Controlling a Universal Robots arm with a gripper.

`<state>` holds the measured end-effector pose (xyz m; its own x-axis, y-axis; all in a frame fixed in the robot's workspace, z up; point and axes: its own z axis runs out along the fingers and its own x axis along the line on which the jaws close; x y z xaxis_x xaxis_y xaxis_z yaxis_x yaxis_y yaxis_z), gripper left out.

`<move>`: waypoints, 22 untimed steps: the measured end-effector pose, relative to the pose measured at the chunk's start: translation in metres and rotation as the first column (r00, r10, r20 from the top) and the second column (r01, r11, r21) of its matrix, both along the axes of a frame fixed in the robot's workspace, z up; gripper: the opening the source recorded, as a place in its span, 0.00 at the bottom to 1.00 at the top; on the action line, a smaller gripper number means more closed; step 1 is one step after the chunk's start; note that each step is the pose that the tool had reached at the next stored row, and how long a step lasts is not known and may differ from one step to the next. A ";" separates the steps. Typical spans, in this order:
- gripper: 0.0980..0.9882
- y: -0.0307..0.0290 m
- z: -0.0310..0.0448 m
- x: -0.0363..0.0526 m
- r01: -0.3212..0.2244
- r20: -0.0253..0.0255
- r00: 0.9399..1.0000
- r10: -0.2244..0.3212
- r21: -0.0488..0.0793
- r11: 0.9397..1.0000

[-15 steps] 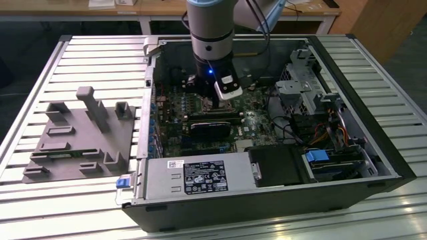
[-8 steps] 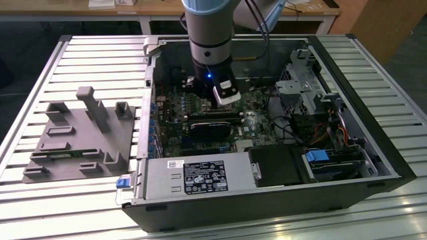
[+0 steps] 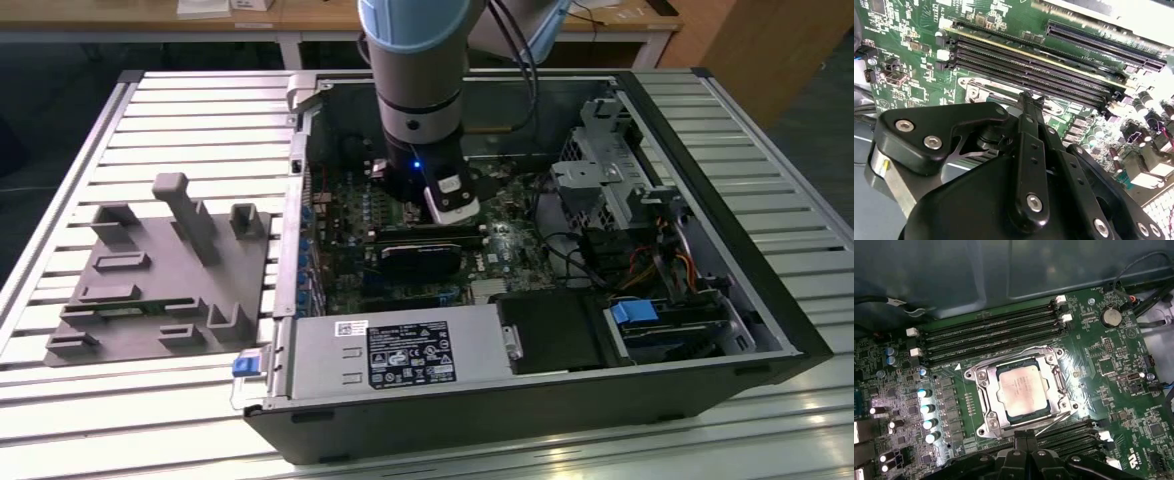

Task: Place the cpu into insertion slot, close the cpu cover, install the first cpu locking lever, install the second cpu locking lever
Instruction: 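Install the second cpu locking lever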

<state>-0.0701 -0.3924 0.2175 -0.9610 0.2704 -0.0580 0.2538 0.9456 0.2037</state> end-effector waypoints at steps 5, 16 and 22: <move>0.00 -0.0072 -0.0021 -0.0012 0.000 0.000 1.000 0.000 0.034 0.999; 0.00 -0.0141 -0.0086 -0.0091 0.000 0.000 1.000 0.000 0.055 0.998; 0.00 -0.0179 -0.0113 -0.0123 0.000 0.000 1.000 0.000 0.071 0.997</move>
